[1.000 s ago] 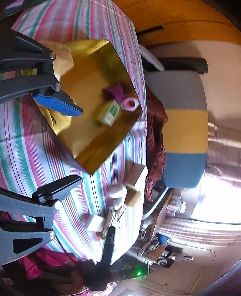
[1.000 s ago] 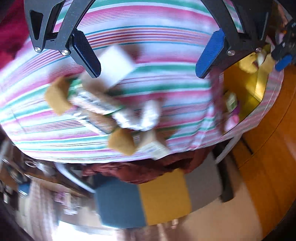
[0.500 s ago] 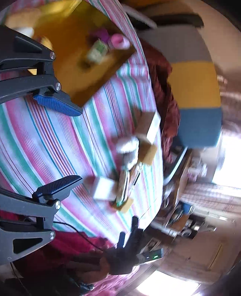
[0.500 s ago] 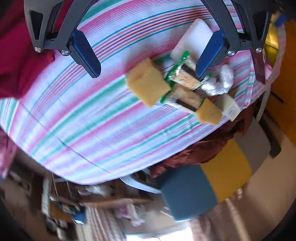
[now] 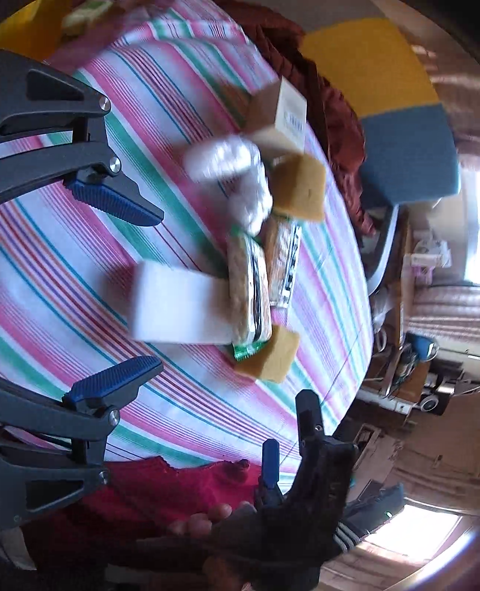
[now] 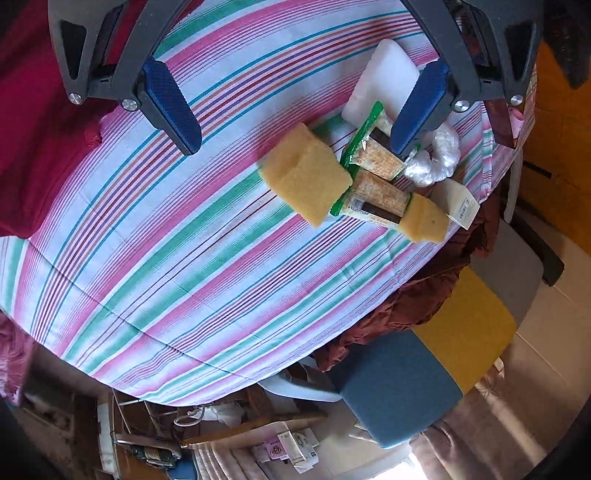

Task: Organize objects
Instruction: 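Move both open grippers from the gold tray back to the item pile, then grasp the white foam block with the left gripper while the right grasps a yellow sponge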

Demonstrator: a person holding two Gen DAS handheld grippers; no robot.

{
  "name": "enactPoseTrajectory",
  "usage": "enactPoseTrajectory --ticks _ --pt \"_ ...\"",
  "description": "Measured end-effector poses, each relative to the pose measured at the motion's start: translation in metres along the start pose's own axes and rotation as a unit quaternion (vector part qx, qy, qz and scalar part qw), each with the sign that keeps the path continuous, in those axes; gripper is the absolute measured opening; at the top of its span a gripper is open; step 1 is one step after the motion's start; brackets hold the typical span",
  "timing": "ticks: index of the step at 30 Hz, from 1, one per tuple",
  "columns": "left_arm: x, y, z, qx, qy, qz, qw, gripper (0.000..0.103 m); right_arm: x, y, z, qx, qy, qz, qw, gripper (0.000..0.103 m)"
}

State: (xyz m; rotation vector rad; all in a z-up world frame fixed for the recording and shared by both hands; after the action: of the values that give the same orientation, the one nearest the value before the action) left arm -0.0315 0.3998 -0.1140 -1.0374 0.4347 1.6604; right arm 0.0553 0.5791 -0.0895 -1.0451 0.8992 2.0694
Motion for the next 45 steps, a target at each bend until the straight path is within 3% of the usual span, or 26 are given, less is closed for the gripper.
enactPoseTrajectory --ticks 3,10,11,12,14,20,24,29,35,45 --pt "0.020 -0.003 0.009 0.005 0.016 -0.003 0.9999 0.083 0.003 -0.002 0.000 0.007 0.007 0.005 1.000 0.103" --pt "0.058 -0.007 0.026 0.019 0.036 0.010 0.9991 0.082 0.002 -0.002 0.003 0.012 0.005 0.011 1.000 0.103" --pt "0.062 -0.006 0.026 0.018 0.041 0.015 0.9989 0.077 0.002 -0.003 0.003 0.013 0.004 0.012 1.000 0.103" --pt "0.066 -0.005 0.025 0.015 0.047 0.015 0.9986 0.062 0.003 -0.003 0.003 0.013 0.004 0.011 1.000 0.103" --pt "0.073 -0.002 0.022 0.002 0.056 0.005 0.9984 0.059 0.004 -0.004 0.003 0.016 0.004 0.010 1.000 0.103" --pt "0.062 0.001 0.012 -0.017 0.030 0.000 0.9994 0.057 0.010 -0.006 -0.003 0.015 0.013 0.003 1.000 0.103" --pt "0.049 0.005 -0.003 -0.032 0.017 0.000 0.9994 0.057 0.015 0.001 -0.007 -0.020 0.006 -0.024 0.999 0.103" --pt "0.024 0.012 -0.030 -0.051 -0.001 0.006 0.9987 0.057 0.012 0.009 -0.003 -0.074 -0.032 -0.062 0.995 0.103" --pt "0.001 0.016 -0.061 -0.058 -0.024 0.018 0.9979 0.057 0.018 0.022 -0.001 -0.117 -0.049 -0.074 0.989 0.103" --pt "0.000 0.012 -0.068 -0.042 -0.044 0.032 0.9976 0.058 0.039 0.034 -0.002 -0.163 -0.057 -0.081 0.982 0.103"
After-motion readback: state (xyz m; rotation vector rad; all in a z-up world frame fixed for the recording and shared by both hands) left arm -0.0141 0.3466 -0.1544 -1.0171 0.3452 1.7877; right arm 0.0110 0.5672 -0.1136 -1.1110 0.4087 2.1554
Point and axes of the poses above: each gripper's, at about its wrist camera, not at the fingertips, and x roughly the way its jaws point, y to its left, z to its top, the point moved 5 cm from there along x, roughly the way its jaws point, and after that the axes turned 8 degrees about -z, right-handed, at the moved point
